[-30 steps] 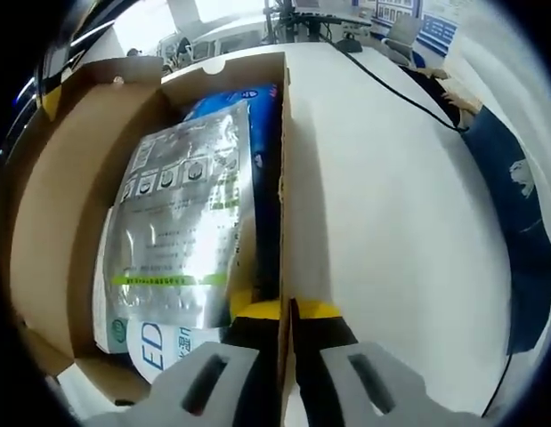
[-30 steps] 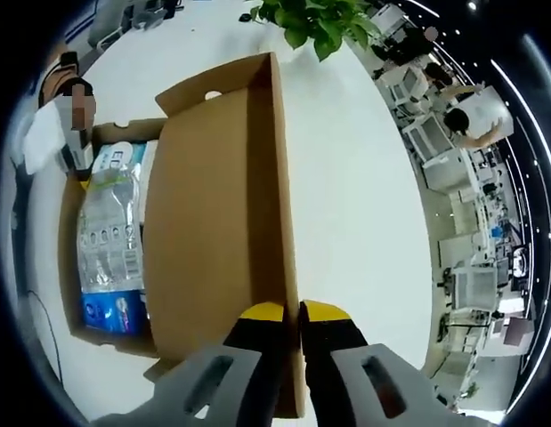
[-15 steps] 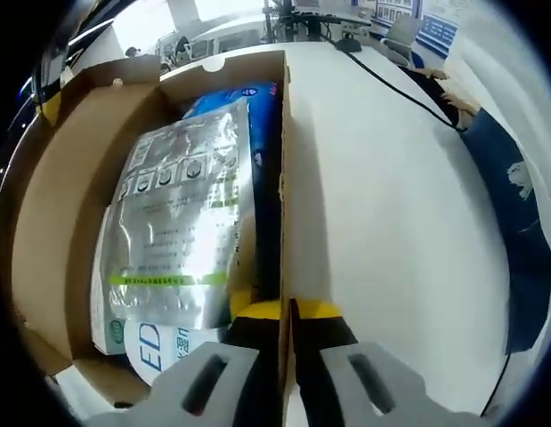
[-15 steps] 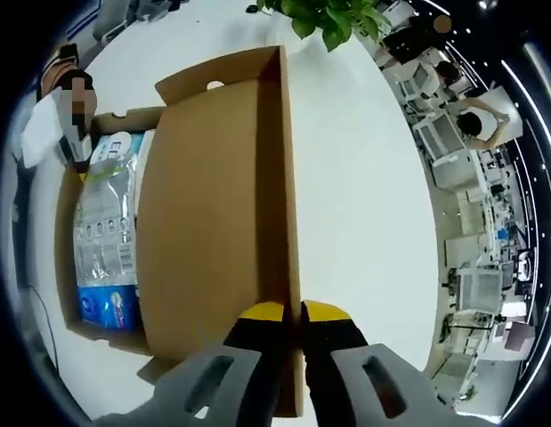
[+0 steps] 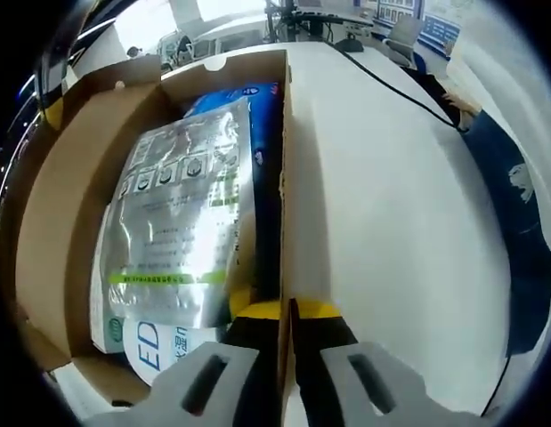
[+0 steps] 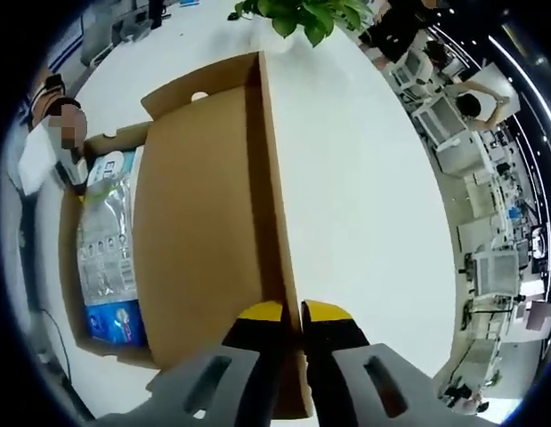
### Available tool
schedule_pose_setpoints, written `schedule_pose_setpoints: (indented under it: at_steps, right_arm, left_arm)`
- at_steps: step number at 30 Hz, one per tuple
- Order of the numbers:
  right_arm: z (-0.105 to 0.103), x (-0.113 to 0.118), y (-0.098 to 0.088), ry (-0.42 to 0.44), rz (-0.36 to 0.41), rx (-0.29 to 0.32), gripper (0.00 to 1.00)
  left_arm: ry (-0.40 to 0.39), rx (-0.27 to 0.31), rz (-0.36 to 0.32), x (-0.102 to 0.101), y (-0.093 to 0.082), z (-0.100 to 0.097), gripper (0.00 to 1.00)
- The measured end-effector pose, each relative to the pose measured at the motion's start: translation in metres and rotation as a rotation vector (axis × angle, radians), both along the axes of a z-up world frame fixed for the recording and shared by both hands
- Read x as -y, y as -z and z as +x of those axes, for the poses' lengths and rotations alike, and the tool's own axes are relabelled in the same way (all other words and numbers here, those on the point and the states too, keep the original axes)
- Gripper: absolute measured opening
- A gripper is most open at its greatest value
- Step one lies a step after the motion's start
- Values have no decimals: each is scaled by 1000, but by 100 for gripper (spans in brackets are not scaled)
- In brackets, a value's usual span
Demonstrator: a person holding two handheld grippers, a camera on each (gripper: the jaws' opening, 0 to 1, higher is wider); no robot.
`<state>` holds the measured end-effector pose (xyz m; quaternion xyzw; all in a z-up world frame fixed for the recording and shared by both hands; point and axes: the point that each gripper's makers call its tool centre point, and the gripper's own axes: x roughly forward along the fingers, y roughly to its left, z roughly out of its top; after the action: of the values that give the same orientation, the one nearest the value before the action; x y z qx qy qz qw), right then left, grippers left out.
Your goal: Operate the shoe box by opening the lid, removing the specified soft item, and placing it in the target area until the item is outside and the box remains undamaged.
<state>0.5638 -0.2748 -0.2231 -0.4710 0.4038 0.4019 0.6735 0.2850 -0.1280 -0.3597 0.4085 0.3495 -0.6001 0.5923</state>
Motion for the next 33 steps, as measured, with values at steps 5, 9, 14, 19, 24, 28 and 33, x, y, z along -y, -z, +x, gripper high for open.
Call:
schedule_pose_setpoints:
  at_steps: [5,9,14,19,24,28,33]
  right_arm:
    - [0,-2,4,17,10,-14,5]
    - [6,1,11,17,9,-21,5]
    - [0,-1,10,9,5,-25,5]
    - [-9,-5,8,8,6,-32,6]
    - [-4,-5,13,-1,3,-40,6]
    - [-7,-7,14,5,3,-47,6]
    - [-11,-8,16,11,8,-54,7]
  left_arm:
    - [1,-2,4,0,0,0,1]
    - [-1,-1,2,0,1,0,1]
    - [-1,-1,4,0,2,0,1]
    - [0,-1,6,0,3,1,1]
    - [2,1,8,0,4,1,1]
    - [5,-5,6,-2,5,0,1]
    - [9,-5,9,-2,5,0,1]
